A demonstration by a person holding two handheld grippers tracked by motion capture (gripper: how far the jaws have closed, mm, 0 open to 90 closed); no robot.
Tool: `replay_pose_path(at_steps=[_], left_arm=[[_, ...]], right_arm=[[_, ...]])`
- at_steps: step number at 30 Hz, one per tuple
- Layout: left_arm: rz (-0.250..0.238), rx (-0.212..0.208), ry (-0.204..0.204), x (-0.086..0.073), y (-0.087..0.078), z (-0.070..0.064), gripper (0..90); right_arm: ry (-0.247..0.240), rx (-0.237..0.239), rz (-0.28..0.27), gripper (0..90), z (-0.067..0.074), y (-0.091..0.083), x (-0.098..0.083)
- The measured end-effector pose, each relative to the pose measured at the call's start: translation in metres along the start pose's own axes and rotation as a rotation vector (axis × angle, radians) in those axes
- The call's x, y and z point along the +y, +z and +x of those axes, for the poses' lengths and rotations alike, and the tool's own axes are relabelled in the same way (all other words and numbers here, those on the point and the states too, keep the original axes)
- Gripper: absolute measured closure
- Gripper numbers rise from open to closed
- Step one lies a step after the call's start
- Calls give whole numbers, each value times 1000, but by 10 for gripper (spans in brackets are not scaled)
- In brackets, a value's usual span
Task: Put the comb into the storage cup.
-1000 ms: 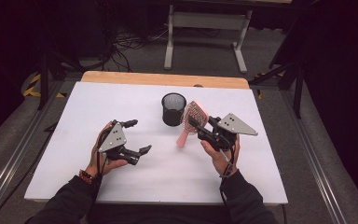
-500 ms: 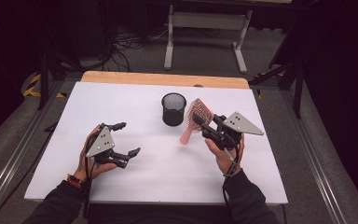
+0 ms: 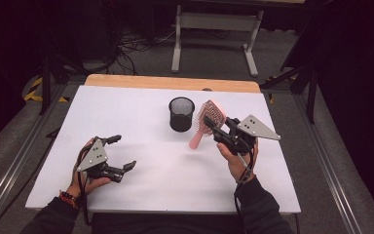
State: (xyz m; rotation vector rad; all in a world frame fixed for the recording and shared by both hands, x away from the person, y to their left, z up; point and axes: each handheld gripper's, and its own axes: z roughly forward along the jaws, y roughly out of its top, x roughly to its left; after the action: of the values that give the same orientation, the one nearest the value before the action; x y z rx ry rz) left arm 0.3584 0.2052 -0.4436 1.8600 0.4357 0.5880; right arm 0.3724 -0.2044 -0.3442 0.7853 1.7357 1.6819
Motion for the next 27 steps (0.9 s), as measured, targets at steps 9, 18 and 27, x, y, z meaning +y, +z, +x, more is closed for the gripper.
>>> replay_pose_path(at_steps=[9,18,27], left_arm=[[-5,20,-19,-7,-14,2,48],[11,18,-40,-14,-21,2,48],[9,11,-39,-15,-21,2,46]], right_arm=[[-15,16,-15,631,-1,0,13],[-27,24,-26,631,-4,8,26],[-36,24,-52,631,-8,19,50]])
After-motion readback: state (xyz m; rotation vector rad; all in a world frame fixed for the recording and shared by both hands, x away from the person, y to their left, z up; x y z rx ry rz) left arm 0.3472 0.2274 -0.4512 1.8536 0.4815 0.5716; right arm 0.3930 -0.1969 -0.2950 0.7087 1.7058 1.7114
